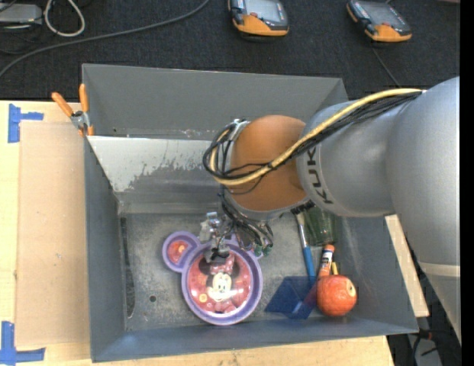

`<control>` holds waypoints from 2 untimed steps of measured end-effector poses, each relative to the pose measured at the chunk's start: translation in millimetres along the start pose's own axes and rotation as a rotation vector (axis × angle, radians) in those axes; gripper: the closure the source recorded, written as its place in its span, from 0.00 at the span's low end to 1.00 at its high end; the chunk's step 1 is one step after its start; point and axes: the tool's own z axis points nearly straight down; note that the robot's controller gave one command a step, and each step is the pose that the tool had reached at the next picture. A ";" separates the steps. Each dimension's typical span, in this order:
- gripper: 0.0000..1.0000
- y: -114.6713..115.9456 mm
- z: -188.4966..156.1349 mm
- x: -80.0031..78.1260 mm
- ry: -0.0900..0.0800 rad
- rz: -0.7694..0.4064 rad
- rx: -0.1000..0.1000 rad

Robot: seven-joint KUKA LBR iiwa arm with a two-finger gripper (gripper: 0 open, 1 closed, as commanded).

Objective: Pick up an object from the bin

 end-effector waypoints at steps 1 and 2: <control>1.00 0.1 -12.3 0.0 0.000 0.002 0.000; 1.00 0.3 -23.1 -0.1 0.000 0.004 -0.001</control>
Offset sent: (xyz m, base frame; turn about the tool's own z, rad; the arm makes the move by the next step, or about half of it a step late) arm -0.0001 -0.0001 0.0311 0.0015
